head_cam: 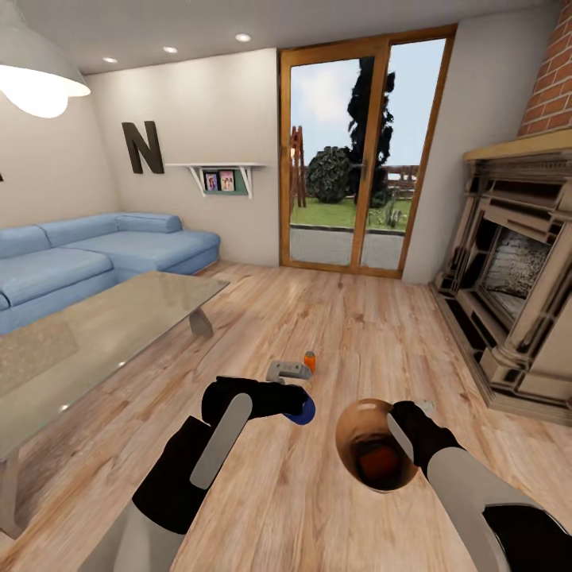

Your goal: Put the three can of soda from the living room inside the tash can in the kitchen.

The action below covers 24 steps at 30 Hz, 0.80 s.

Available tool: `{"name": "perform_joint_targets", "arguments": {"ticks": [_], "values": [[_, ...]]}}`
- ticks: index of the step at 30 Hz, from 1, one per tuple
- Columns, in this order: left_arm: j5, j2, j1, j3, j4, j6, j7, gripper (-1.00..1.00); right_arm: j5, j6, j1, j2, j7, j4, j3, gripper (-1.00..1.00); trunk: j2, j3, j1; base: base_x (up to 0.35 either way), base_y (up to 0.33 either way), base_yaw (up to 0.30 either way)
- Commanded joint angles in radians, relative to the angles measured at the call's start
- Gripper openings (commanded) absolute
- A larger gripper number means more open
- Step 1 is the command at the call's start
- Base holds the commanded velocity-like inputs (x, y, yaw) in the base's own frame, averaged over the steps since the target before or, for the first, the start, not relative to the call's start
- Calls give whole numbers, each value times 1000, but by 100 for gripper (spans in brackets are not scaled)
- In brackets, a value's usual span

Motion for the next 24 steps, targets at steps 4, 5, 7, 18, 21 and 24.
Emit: {"name": "perform_joint_targets", "arguments": {"ticks": [4, 5, 7, 18, 21, 24], "values": [[0, -1, 0, -2, 0, 0, -3, -100, -3, -3, 0, 0, 3, 11, -3, -100, 28, 13, -16, 0, 0, 0], [0, -1, 0, -3, 0, 0, -4, -100, -5, -5, 0, 0, 3, 17, -4, -100, 35, 16, -19, 0, 0, 0], [0, -1, 0, -8, 1, 0, -5, -100, -9, -19, 2, -2, 2, 35, -7, -100, 49, 22, -27, 0, 0, 0], [3, -4, 0, -25, 6, 0, -11, -100, -16, -171, 17, -48, 3, 166, -14, -100, 126, 57, -69, 0, 0, 0], [3, -5, 0, -28, 5, 0, -13, -100, -16, -179, 18, -53, 2, 188, -14, -100, 147, 66, -81, 0, 0, 0], [6, -6, 0, -38, 6, 0, -15, -100, -17, -184, 19, -58, 3, 205, -14, -100, 168, 75, -92, 0, 0, 0]]}}
